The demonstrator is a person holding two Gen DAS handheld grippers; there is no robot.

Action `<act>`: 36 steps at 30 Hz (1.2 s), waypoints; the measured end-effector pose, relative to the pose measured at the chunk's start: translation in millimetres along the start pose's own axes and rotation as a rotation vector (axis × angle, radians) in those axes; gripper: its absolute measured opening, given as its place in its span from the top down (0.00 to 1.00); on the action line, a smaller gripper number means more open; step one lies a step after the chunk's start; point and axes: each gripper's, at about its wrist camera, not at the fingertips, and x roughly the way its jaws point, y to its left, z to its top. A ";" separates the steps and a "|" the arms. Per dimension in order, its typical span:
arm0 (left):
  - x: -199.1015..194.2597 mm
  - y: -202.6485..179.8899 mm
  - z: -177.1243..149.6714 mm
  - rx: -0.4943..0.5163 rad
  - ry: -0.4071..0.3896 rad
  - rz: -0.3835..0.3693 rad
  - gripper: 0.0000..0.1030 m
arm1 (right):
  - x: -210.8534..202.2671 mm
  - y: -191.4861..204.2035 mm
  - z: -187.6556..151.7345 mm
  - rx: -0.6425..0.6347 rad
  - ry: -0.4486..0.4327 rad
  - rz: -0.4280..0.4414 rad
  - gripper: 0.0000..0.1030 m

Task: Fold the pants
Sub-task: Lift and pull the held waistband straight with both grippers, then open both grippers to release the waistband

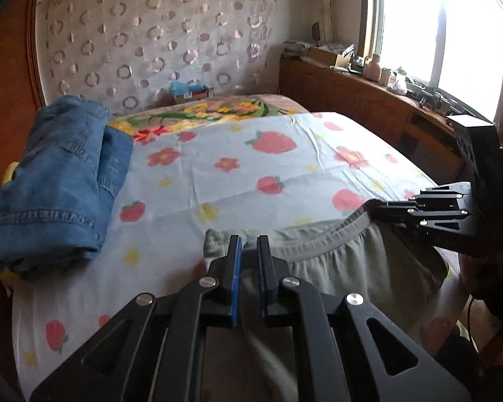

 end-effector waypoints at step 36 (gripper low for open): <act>32.2 18.0 -22.3 -0.082 0.127 -0.019 0.50 | -24.0 -3.7 -14.5 0.049 0.030 -0.021 0.44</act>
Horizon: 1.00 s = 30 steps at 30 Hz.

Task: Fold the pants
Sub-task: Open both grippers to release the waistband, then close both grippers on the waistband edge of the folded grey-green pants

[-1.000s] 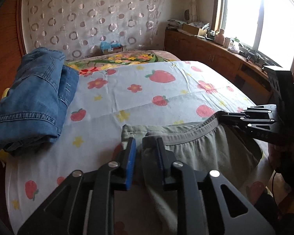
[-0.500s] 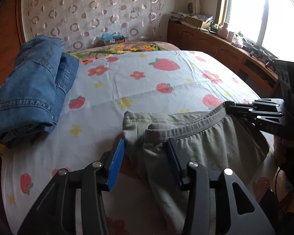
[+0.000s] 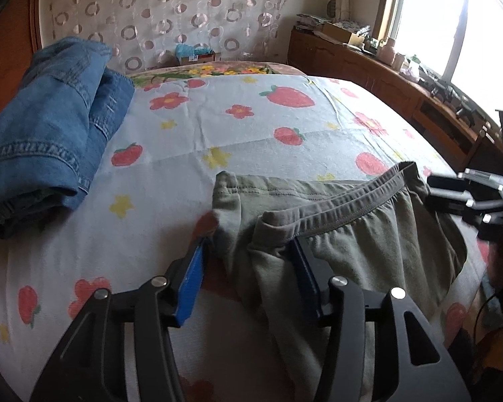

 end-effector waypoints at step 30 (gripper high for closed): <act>-50.5 -19.5 3.2 0.025 -0.159 -0.111 0.89 | -17.6 20.2 -0.8 -0.043 -0.116 0.098 0.91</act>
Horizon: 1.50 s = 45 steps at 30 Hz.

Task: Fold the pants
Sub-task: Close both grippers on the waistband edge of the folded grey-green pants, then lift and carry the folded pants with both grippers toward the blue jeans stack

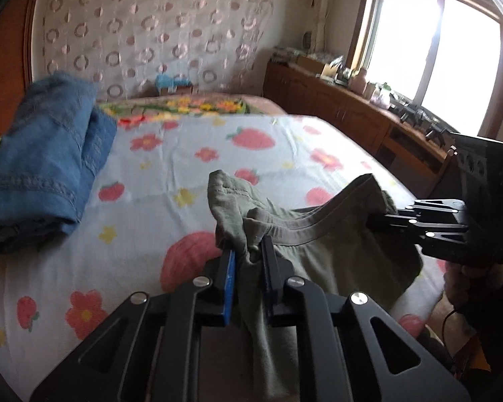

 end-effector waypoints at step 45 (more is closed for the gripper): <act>-88.2 25.9 40.7 0.036 -0.210 0.089 0.89 | -26.0 69.5 95.9 -0.178 -0.186 0.033 0.91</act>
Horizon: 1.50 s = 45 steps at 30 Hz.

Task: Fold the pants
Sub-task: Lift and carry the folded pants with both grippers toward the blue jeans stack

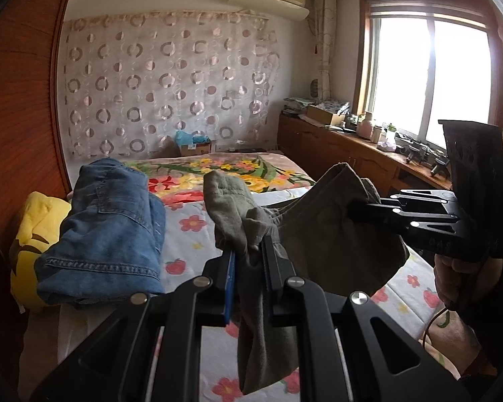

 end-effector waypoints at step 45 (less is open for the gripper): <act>36.6 173.5 15.1 -0.207 -0.085 0.285 0.89 | 233.0 52.5 155.6 -0.342 0.012 0.102 0.91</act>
